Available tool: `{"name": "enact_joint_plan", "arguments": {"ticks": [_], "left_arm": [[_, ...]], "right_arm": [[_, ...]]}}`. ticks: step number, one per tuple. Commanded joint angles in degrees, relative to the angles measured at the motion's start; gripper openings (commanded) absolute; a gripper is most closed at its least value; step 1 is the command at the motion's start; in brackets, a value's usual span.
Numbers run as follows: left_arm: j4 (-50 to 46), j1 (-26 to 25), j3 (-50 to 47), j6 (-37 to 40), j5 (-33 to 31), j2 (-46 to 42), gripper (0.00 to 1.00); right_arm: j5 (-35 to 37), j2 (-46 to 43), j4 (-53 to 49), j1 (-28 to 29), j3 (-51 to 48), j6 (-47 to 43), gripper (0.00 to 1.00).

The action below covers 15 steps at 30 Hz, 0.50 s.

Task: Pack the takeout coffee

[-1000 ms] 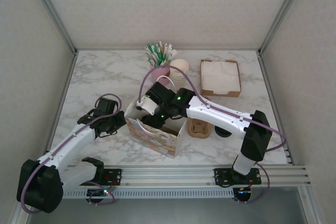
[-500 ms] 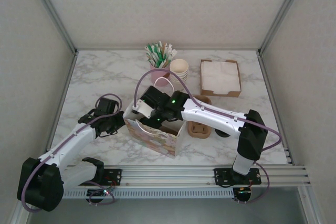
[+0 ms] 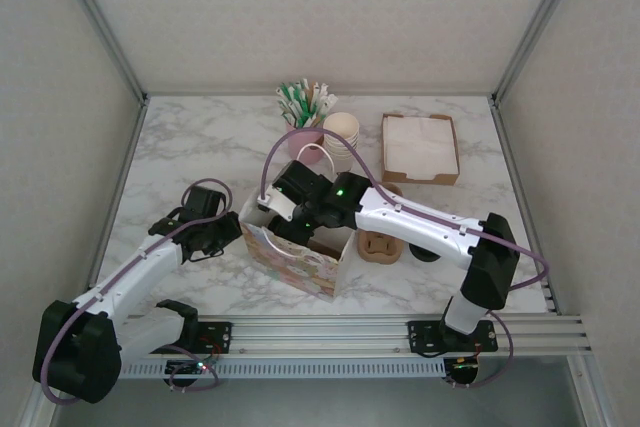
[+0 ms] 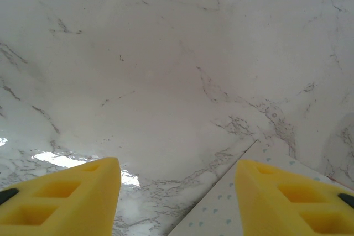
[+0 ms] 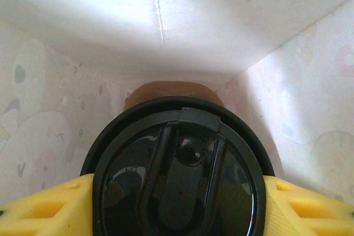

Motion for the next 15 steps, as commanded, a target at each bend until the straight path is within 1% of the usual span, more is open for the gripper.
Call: {"name": "enact_joint_plan", "arguments": {"ticks": [1,7,15], "left_arm": [[-0.52,0.41,-0.12,-1.04,0.0,-0.62,0.56],[-0.51,0.45,-0.17,-0.9,-0.09,-0.58,0.56],[-0.38,0.42,-0.3,-1.03,-0.06,-0.53,0.56]], "right_arm": [[2.13,0.52,-1.39,0.19,0.5,-0.97,0.54],[1.69,4.57,-3.68,0.18,-0.37,-0.8,0.54],[-1.32,5.09,-4.07,0.15,-3.21,-0.38,0.54]]}}
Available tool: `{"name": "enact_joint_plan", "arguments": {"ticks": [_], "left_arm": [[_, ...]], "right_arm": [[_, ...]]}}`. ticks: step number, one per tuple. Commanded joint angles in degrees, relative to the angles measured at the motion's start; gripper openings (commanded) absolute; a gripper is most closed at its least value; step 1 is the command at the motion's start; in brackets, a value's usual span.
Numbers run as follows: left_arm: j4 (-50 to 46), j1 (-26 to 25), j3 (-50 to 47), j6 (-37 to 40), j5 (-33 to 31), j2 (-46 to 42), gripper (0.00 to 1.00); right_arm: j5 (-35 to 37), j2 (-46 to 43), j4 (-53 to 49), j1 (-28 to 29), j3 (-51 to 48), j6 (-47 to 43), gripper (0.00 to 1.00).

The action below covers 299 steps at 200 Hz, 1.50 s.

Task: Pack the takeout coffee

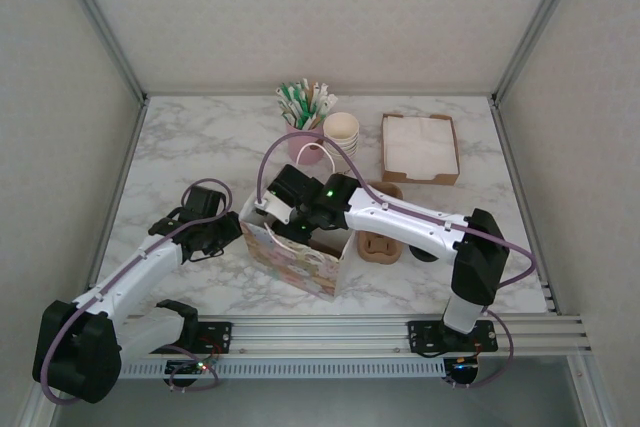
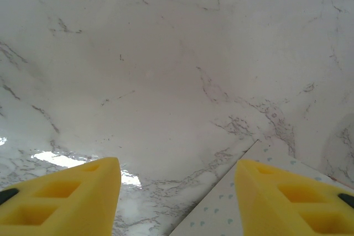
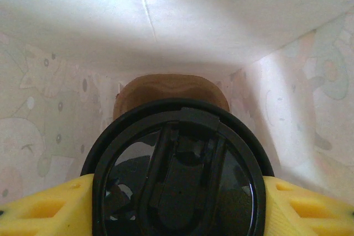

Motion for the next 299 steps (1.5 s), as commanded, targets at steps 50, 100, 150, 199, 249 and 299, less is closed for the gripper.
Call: {"name": "enact_joint_plan", "arguments": {"ticks": [50,100,150,199,249,299], "left_arm": [[-0.24,0.46,-0.17,-0.86,0.0,-0.52,0.56],[-0.14,0.44,-0.25,-0.96,-0.05,-0.44,0.56],[-0.23,0.38,0.01,-0.76,-0.18,-0.22,0.56],[-0.76,0.36,0.1,-0.67,-0.39,-0.64,0.56],[-1.39,0.35,0.27,-0.59,-0.82,-1.32,0.55],[-1.63,0.35,0.9,-0.5,-0.62,-1.03,0.56]], "right_arm": [[-0.05,2.97,-7.01,0.42,-5.21,-0.85,0.53],[1.54,5.06,-11.66,1.14,-4.91,-2.96,0.53],[0.42,3.82,-11.27,1.36,-5.33,-3.19,0.52],[-4.93,0.24,-7.1,1.39,-7.09,-3.08,0.54],[-3.16,1.32,-7.68,1.4,-8.59,-3.54,0.54],[-1.95,1.79,-6.96,1.37,-10.15,-2.66,0.55]]}}
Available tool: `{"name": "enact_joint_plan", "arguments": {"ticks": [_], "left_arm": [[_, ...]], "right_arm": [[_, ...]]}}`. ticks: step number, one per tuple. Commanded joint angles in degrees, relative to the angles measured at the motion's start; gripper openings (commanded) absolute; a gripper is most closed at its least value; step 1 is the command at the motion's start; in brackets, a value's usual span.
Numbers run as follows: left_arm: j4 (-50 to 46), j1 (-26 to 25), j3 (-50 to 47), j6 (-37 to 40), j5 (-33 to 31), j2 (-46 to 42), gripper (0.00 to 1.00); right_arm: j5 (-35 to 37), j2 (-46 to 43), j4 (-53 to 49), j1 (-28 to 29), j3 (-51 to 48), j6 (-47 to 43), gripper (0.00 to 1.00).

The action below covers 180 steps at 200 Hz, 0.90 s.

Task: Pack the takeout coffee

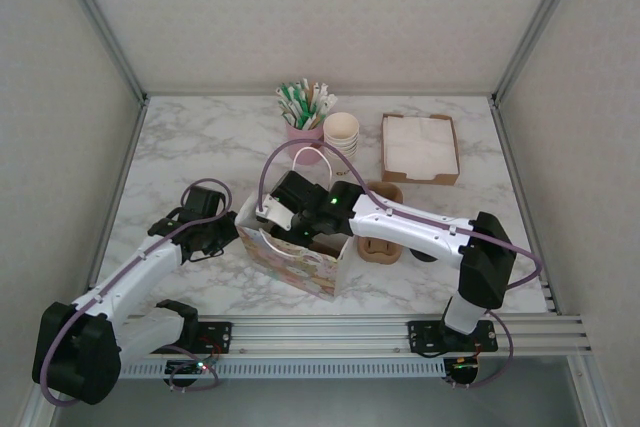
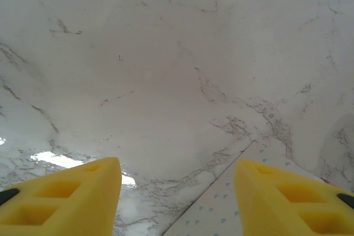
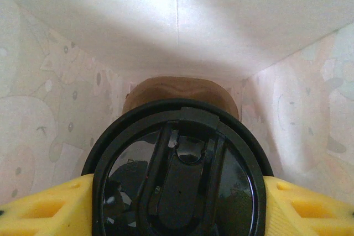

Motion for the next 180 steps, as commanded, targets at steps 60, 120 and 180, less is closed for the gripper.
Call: {"name": "enact_joint_plan", "arguments": {"ticks": [60,120,180], "left_arm": [[-1.7,0.35,1.03,-0.37,-0.68,-0.88,0.56],[-2.23,0.36,1.32,-0.23,-0.77,-1.01,0.56],[-2.47,0.35,1.74,-0.34,-0.77,-1.23,0.56]], "right_arm": [[-0.85,3.1,-9.61,0.48,-5.72,0.42,0.56],[-1.43,0.35,-6.35,0.47,-3.73,2.41,0.63],[-0.28,-1.6,-6.21,0.5,-0.24,3.93,0.74]]}}
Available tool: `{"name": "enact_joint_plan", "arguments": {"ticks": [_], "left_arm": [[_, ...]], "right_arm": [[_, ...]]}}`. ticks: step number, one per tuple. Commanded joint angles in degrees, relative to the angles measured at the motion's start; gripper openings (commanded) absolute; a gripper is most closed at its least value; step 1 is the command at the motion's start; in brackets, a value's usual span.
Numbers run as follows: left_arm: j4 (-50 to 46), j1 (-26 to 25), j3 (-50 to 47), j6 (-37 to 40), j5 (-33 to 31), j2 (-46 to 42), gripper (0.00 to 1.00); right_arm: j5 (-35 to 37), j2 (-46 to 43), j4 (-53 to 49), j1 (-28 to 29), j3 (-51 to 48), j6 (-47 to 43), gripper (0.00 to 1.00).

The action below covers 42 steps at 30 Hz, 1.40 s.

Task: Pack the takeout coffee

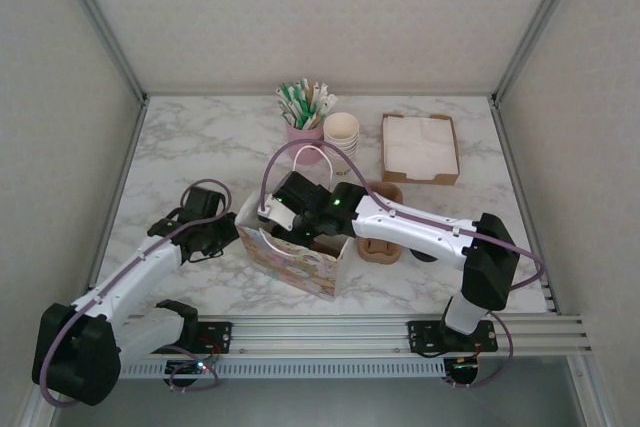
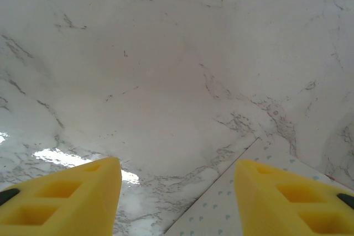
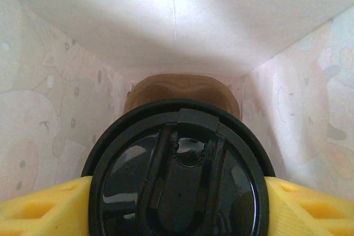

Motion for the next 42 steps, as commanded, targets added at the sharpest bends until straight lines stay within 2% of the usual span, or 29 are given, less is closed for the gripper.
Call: {"name": "enact_joint_plan", "arguments": {"ticks": [1,8,17,42], "left_arm": [[-1.45,0.35,1.66,-0.33,-0.77,-0.86,0.56],[-1.44,0.34,1.92,-0.44,-0.69,-0.77,0.56],[-1.57,0.27,2.27,-0.53,-0.7,-0.73,0.56],[-2.17,0.1,2.61,-0.22,-0.95,-0.77,0.56]], "right_arm": [[-0.18,-0.31,-6.43,0.51,0.5,2.27,0.75],[1.0,-2.04,-6.09,0.49,2.01,3.33,0.85],[3.03,-2.89,-9.05,0.51,6.34,5.1,0.82],[4.03,-5.45,-13.46,0.53,12.87,8.39,0.83]]}}
